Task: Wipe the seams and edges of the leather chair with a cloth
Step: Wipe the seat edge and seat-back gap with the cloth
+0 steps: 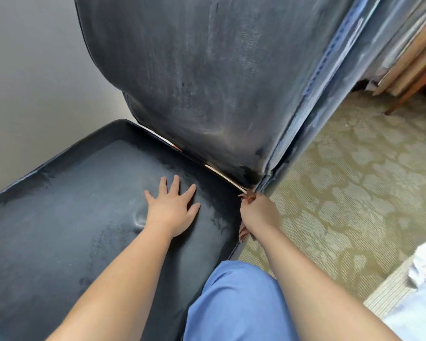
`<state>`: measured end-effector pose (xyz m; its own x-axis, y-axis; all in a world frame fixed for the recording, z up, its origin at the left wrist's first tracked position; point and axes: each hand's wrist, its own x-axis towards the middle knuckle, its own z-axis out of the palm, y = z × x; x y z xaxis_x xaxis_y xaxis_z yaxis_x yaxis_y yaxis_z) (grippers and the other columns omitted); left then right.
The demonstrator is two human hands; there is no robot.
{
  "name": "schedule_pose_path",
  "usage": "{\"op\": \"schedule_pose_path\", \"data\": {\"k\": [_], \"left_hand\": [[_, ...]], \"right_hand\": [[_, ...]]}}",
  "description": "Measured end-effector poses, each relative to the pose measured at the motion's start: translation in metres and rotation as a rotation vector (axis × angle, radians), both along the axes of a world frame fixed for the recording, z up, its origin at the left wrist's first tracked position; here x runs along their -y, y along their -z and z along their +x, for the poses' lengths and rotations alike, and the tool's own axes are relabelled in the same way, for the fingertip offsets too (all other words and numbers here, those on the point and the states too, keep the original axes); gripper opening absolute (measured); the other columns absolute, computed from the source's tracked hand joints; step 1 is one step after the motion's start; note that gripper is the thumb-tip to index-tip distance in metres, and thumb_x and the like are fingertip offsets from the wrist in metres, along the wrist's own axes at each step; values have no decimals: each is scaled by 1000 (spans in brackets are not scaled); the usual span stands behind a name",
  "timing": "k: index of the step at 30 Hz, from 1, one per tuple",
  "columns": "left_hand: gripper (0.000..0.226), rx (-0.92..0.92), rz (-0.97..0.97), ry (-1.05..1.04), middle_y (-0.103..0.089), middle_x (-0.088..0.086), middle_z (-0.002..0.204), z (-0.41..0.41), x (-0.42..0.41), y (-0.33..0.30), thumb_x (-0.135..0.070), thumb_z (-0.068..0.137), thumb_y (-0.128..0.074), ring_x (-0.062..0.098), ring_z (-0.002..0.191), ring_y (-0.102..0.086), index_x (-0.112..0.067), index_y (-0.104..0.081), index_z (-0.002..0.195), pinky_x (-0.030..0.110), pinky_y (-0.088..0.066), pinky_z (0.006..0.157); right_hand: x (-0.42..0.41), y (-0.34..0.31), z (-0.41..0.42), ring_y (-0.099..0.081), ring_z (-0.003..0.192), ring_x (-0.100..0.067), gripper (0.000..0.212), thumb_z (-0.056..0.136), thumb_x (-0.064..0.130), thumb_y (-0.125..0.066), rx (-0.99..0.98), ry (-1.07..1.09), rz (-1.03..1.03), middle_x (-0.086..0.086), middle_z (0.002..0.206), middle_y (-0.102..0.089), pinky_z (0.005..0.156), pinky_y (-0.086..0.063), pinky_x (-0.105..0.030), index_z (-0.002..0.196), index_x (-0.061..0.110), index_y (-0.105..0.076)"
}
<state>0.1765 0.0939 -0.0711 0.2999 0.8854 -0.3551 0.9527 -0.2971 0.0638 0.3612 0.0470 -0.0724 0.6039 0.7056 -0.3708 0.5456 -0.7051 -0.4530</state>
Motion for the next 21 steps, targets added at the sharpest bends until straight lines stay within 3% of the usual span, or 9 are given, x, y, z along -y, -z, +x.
{"op": "schedule_pose_path", "data": {"k": [3, 6, 9, 13, 17, 21], "left_hand": [[58, -5, -31, -11, 5, 4, 163, 7, 9, -5, -58, 98, -23, 33, 149, 8, -41, -9, 152, 65, -9, 113], [59, -12, -71, -22, 6, 6, 163, 15, 19, -9, -56, 98, -26, 34, 148, 8, -41, -9, 152, 64, -11, 113], [58, 2, -105, 1, 2, 6, 162, 17, 36, -8, -53, 98, -30, 32, 148, 6, -42, -12, 152, 63, -14, 114], [56, -51, -180, 61, -4, 5, 161, 17, 52, -20, -46, 99, -32, 30, 147, -3, -40, -13, 152, 56, -23, 112], [47, -125, -140, 198, -39, -1, 139, 22, 54, -44, -36, 100, -31, 24, 129, -38, -38, -25, 146, 42, -39, 96], [52, -148, -100, 207, -39, -3, 147, 36, 55, -75, -37, 101, -29, 21, 135, -38, -37, -17, 151, 39, -41, 102]], "right_hand": [[15, 1, 5, -67, 75, -31, 35, 85, 39, -40, -93, 50, -27, -7, 84, -69, 69, -58, -45, 94, 15, -63], [30, 1, 7, -69, 57, -25, 43, 76, 43, -43, -309, 162, -36, -7, 68, -71, 56, -59, -37, 94, 9, -63], [47, -13, 6, -65, 55, -22, 32, 81, 29, -49, -472, 154, -69, -11, 70, -70, 48, -48, -21, 94, 4, -63], [65, -25, 17, -68, 58, -24, 18, 86, 22, -51, -583, 129, -30, -12, 71, -68, 39, -39, -14, 81, 9, -61], [72, -36, 24, -67, 77, -30, 20, 82, 34, -54, -529, 67, 71, -8, 76, -67, 57, -45, -27, 75, 15, -57], [79, -56, 30, -65, 82, -26, 15, 85, 39, -55, -499, -22, 200, -2, 84, -67, 73, -51, -33, 84, 25, -61]]}}
